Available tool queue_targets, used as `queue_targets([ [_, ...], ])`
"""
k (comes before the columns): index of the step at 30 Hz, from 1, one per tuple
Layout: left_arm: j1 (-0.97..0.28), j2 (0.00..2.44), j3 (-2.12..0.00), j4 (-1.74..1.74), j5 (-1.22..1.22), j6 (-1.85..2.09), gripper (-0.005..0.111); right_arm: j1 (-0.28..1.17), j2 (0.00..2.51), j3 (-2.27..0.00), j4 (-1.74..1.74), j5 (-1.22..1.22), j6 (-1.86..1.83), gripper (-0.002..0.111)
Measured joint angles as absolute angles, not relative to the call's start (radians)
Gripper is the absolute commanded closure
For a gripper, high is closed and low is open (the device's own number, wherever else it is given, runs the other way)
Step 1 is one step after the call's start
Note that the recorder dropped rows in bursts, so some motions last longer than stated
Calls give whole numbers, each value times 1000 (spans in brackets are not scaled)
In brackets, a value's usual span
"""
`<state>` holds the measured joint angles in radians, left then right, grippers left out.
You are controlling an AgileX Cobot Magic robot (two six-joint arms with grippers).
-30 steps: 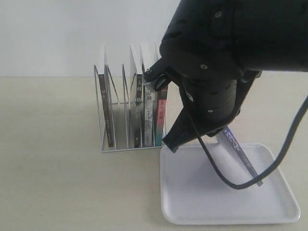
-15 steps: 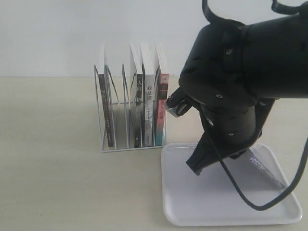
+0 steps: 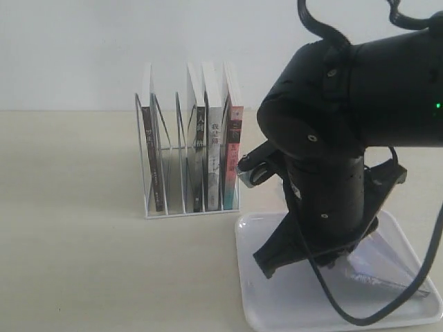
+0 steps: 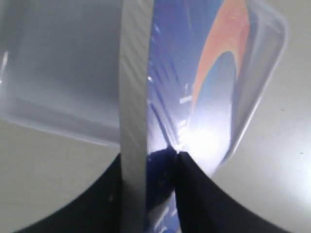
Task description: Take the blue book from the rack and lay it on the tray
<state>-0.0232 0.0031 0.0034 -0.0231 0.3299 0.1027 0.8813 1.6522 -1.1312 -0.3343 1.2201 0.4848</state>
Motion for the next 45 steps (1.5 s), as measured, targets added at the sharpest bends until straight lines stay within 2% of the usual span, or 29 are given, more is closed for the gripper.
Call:
queue_targets([
  [9, -23, 3, 3, -23, 330, 103, 102, 881, 1652, -1132, -279, 1171, 535, 58],
  [14, -23, 3, 3, -23, 330, 103, 102, 879, 1652, -1285, -275, 1200, 539, 59],
  [15, -23, 3, 3, -23, 330, 103, 102, 879, 1652, -1308, -275, 1205, 539, 64],
  [16, -23, 3, 3, -23, 330, 103, 102, 879, 1652, -1327, -275, 1205, 539, 74],
  [18, -23, 3, 3, -23, 330, 103, 102, 879, 1650, -1346, -275, 1205, 536, 107],
  [27, -23, 3, 3, -23, 330, 103, 102, 862, 1497, -1353, -491, 1215, 449, 109],
  [30, -23, 3, 3, -23, 330, 103, 102, 778, 1421, -1353, -510, 1214, 447, 109],
  [38, -23, 3, 3, -23, 330, 103, 102, 413, 1298, -1353, -547, 1215, 481, 109],
  [45, -23, 3, 3, -23, 330, 103, 102, 343, 1285, -1353, -647, 1221, 496, 109],
])
